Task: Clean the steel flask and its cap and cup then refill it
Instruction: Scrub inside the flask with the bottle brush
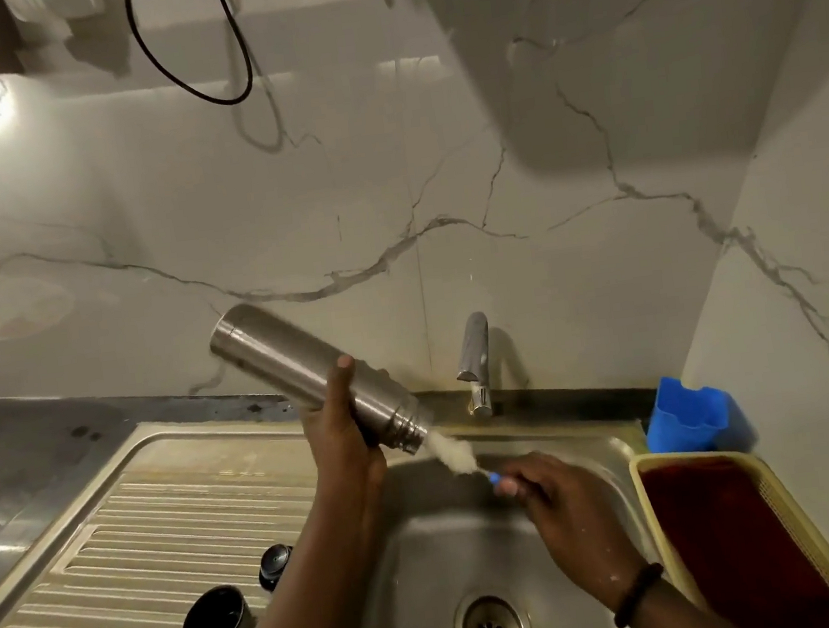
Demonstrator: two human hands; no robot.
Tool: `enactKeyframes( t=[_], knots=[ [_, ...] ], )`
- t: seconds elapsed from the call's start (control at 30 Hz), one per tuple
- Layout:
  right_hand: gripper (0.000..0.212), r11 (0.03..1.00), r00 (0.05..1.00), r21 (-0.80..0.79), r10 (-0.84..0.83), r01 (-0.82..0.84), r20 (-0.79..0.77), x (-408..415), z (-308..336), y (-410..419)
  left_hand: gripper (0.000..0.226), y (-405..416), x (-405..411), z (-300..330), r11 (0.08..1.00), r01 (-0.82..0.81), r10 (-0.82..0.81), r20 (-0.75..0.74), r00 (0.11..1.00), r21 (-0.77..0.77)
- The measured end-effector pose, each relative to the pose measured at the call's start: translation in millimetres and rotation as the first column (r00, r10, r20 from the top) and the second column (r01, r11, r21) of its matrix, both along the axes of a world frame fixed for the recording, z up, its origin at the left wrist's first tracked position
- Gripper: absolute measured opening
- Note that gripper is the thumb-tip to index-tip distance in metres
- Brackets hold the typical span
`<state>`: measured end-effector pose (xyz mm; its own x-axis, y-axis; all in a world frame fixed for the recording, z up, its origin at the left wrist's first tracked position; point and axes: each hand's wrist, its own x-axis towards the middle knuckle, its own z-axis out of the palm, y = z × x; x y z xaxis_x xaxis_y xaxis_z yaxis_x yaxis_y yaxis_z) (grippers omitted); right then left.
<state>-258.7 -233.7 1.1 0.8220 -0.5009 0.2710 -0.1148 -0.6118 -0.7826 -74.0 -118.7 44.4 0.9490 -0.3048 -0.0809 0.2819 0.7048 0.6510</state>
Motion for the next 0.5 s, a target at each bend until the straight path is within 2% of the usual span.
enactKeyframes(
  t=[0.07, 0.1, 0.13, 0.17, 0.2, 0.23, 0.27, 0.33, 0.43, 0.5],
  knots=[
    [0.02, 0.928, 0.979, 0.349, 0.178, -0.133, -0.098, -3, 11, 1, 0.09, 5, 4, 6, 0.994, 0.085, -0.091, 0.076, 0.993, 0.073],
    [0.023, 0.894, 0.968, 0.422, 0.22, -0.149, -0.123, -5, 14, -2, 0.092, 7, 6, 9, 0.99, 0.117, -0.124, 0.091, 0.988, 0.082],
    [0.024, 0.91, 0.968, 0.387, 0.217, -0.153, -0.128, -6, 16, -6, 0.093, 9, 8, 12, 0.989, 0.128, -0.135, 0.1, 0.986, 0.073],
    [0.024, 0.963, 0.979, 0.236, 0.164, -0.131, -0.125, -5, 18, -9, 0.091, 10, 10, 13, 0.992, 0.117, -0.121, 0.103, 0.987, 0.048],
    [0.024, 0.996, 0.99, 0.017, 0.087, -0.086, -0.108, -4, 15, -13, 0.087, 8, 8, 12, 0.995, 0.099, -0.101, 0.104, 0.989, 0.02],
    [0.023, 0.988, 0.998, -0.147, 0.034, -0.043, -0.061, -1, 15, -11, 0.083, 4, 4, 9, 0.996, 0.089, -0.089, 0.095, 0.991, 0.009],
    [0.023, 0.976, 1.0, -0.215, 0.016, -0.02, -0.02, 4, 18, -5, 0.082, 0, -3, 6, 0.995, 0.101, -0.102, 0.075, 0.992, 0.017],
    [0.026, 0.987, 0.999, -0.157, 0.025, -0.031, -0.037, 13, 21, 7, 0.083, -9, -19, -2, 0.98, 0.191, -0.192, 0.01, 0.981, 0.053],
    [0.032, 0.984, 0.98, 0.16, 0.107, -0.08, -0.166, 3, 17, 1, 0.091, -7, -18, -6, 0.971, 0.233, -0.234, 0.013, 0.972, 0.047],
    [0.033, 0.981, 0.973, 0.185, 0.101, -0.063, -0.207, -11, 7, -8, 0.108, -1, -7, -6, 0.978, 0.199, -0.202, 0.035, 0.979, 0.058]
  ],
)
